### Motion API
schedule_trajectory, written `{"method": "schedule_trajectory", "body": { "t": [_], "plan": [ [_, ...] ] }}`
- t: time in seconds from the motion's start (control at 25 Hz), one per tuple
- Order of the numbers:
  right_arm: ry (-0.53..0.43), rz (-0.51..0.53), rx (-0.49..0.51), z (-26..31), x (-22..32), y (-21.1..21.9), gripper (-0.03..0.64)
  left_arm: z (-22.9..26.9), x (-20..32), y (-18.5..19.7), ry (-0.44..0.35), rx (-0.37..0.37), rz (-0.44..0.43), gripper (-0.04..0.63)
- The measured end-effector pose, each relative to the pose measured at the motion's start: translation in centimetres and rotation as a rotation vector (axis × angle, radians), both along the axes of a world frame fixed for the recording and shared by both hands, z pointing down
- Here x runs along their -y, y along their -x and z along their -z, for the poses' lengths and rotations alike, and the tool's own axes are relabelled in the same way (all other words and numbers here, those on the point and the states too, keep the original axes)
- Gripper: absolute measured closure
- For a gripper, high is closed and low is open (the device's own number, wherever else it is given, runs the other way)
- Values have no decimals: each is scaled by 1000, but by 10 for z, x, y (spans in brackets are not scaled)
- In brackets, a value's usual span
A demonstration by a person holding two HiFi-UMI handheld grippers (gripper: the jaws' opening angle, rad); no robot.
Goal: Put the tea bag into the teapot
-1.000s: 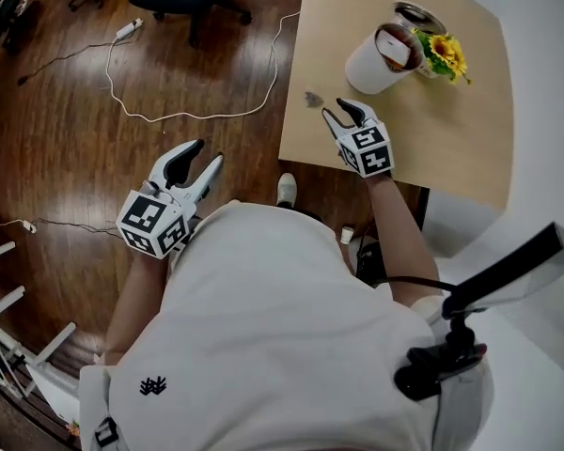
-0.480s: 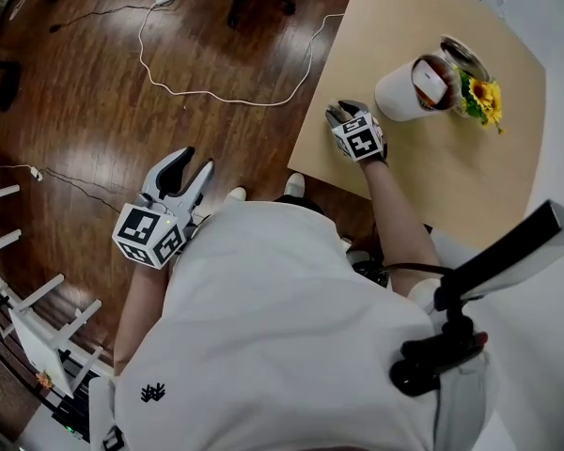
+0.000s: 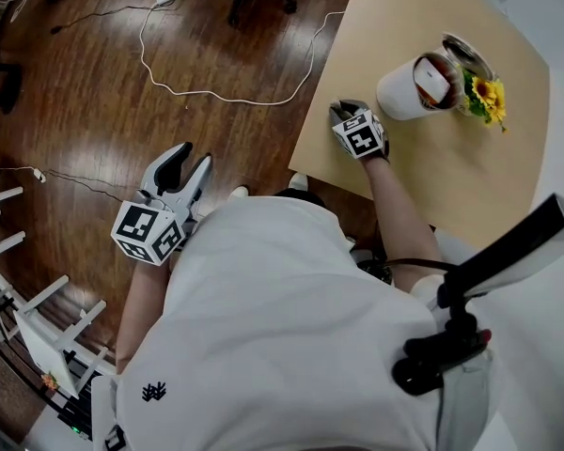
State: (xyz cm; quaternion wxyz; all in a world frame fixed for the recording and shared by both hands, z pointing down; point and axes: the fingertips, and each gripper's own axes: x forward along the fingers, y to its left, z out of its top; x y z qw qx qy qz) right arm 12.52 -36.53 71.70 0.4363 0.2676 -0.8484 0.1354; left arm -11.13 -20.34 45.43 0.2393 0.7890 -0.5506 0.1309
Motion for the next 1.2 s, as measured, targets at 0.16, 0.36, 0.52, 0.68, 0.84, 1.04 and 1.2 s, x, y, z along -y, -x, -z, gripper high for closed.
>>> {"method": "schedule_trajectory", "body": {
  "t": [0.16, 0.36, 0.52, 0.68, 0.84, 1.04, 1.2],
  "plan": [
    [-24, -31, 28, 21, 3, -2, 546, 2, 6, -4, -11, -1, -41, 431],
    [-64, -42, 84, 70, 2, -1, 546, 4, 14, -11, -25, -9, -89, 430],
    [-106, -43, 113, 115, -4, 1, 546, 3, 16, -16, -33, -25, -132, 430],
    [-143, -50, 155, 168, -9, 0, 546, 3, 16, -22, -38, -43, -175, 431],
    [-197, -84, 174, 218, -5, -17, 546, 6, 21, -32, -51, -64, -217, 431],
    [-256, -121, 160, 255, 4, -48, 546, 7, 18, -40, -63, -77, -242, 430],
    [-286, -166, 131, 270, 18, -82, 546, 6, 16, -44, -65, -81, -252, 430]
  ]
}}
